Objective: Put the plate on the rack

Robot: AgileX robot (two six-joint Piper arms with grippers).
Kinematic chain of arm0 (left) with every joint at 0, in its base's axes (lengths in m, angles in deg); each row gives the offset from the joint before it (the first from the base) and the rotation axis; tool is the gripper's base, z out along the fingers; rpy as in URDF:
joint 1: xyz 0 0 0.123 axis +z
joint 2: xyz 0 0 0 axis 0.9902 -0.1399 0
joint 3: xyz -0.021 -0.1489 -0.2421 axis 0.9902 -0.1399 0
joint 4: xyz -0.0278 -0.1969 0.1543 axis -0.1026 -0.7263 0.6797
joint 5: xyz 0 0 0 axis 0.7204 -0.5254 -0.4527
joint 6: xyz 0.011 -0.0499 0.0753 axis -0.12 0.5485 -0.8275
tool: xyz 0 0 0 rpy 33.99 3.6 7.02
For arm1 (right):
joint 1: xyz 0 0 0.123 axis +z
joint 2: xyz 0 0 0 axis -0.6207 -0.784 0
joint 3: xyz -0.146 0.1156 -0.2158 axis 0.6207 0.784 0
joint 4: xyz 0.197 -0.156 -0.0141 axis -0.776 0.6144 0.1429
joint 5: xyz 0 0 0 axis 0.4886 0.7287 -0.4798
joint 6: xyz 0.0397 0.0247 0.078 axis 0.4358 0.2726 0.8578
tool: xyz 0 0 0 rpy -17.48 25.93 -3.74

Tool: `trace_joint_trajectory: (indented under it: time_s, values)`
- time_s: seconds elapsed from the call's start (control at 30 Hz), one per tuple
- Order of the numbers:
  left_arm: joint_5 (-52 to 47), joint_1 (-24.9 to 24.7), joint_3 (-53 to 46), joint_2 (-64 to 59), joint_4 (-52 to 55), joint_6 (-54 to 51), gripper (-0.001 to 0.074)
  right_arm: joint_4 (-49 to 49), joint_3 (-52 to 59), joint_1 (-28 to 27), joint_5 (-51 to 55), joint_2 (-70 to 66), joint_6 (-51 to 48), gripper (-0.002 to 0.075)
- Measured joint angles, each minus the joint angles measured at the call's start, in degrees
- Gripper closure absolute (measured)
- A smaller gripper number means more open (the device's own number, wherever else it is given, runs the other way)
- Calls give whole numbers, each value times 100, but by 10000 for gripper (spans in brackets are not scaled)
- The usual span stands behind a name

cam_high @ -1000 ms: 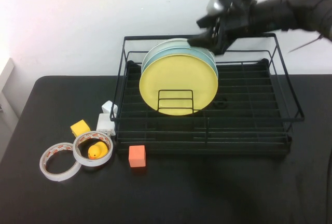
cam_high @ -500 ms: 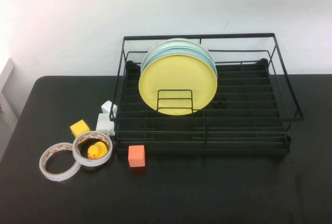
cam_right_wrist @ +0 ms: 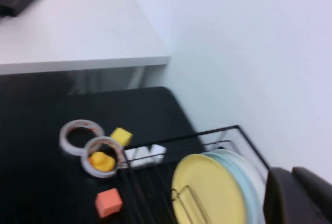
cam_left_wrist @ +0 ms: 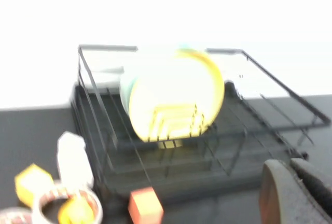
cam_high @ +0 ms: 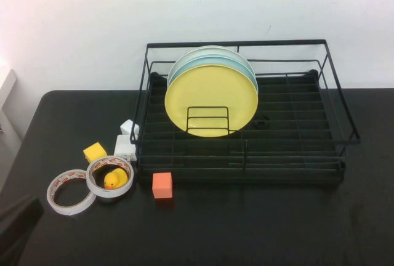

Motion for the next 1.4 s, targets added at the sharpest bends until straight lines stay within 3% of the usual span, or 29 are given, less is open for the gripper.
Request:
trace_joint_trajectory:
  time_s: [0.37,0.6,0.9,1.1,1.4]
  values:
    - [90,0,0,0,12,-110,736,-269,3452,0,-2269,3273,-475,723]
    - [90,0,0,0,12,-113,736,-340,4854,0,-2846,4527,-487,723]
    - [90,0,0,0,12,-134,736,-342,5905,0,-2867,4739,-469,725]
    - [90,0,0,0,2,-134,736,-466,6711,0,-3929,4749,-438,726]
    - [90,0,-10,0,2,-134,736,-287,6913,0,-4495,5498,-510,726]
